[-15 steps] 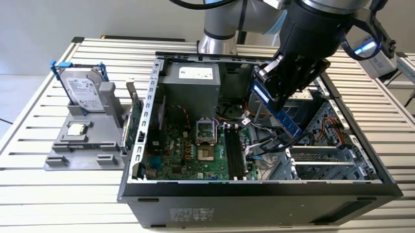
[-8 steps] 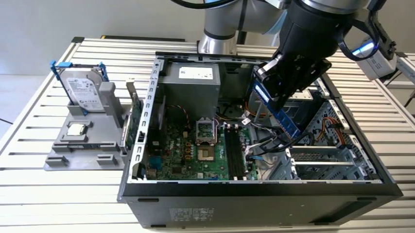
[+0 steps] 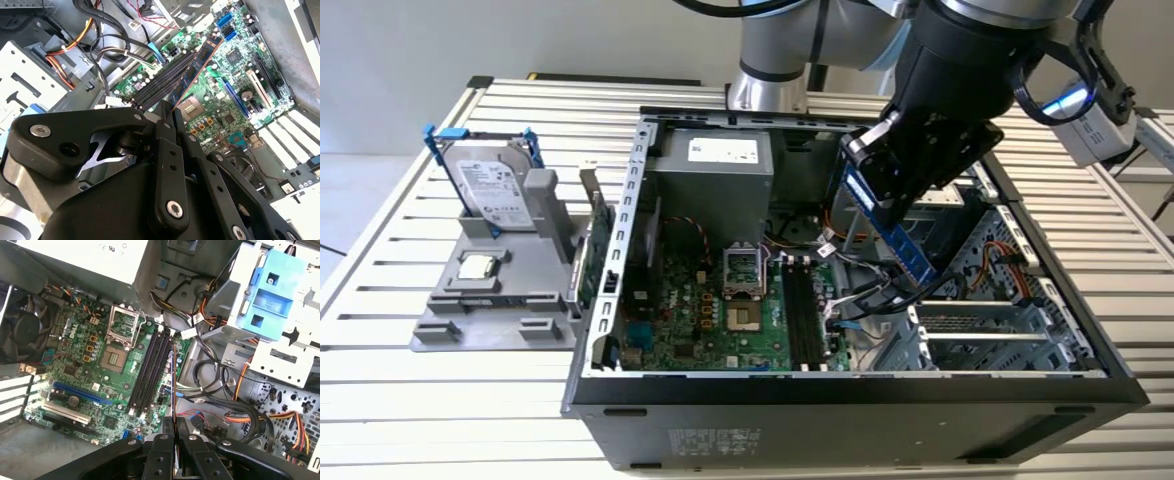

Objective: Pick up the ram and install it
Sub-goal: 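Insert the ram into the slot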

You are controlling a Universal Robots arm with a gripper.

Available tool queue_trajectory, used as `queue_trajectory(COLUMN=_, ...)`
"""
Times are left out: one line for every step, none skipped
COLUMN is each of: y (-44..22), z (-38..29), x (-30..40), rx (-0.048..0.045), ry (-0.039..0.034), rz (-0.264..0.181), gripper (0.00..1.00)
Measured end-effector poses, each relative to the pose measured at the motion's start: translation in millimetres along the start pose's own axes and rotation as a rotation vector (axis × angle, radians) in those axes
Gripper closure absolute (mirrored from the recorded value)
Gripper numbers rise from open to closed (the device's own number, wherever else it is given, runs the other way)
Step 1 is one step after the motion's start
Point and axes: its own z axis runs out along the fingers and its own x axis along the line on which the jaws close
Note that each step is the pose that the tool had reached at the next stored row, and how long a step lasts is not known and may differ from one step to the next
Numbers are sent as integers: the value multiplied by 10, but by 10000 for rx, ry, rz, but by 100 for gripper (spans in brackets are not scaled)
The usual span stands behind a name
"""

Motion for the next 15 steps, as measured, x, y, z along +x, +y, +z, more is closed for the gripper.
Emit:
queue_trajectory(y=0, z=0, x=0, rx=0, ry=0, rz=24, gripper=100)
queue_trajectory(y=0, z=0, x=0, rx=0, ry=-1, rz=48, gripper=100)
queue_trajectory(y=0, z=0, x=0, rx=0, ry=-1, rz=49, gripper=100)
queue_trajectory(y=0, z=0, x=0, rx=0, ry=-1, rz=49, gripper=100)
queue_trajectory(y=0, z=0, x=0, rx=0, ry=-1, rz=50, gripper=100)
queue_trajectory(y=0, z=0, x=0, rx=0, ry=-1, rz=52, gripper=100)
queue_trajectory(y=0, z=0, x=0, rx=-1, ry=-1, rz=52, gripper=100)
queue_trajectory(y=0, z=0, x=0, rx=-1, ry=-1, rz=53, gripper=100)
queue_trajectory(y=0, z=0, x=0, rx=0, ry=-1, rz=54, gripper=100)
queue_trajectory(y=0, z=0, x=0, rx=0, ry=-1, rz=55, gripper=100)
queue_trajectory(y=0, z=1, x=0, rx=-1, ry=-1, rz=55, gripper=100)
queue_trajectory(y=0, z=6, x=0, rx=-1, ry=-1, rz=60, gripper=100)
queue_trajectory(y=0, z=13, x=0, rx=-2, ry=-2, rz=77, gripper=100)
queue_trajectory(y=0, z=19, x=0, rx=-1, ry=-3, rz=130, gripper=100)
queue_trajectory(y=0, z=24, x=0, rx=-1, ry=-3, rz=197, gripper=100)
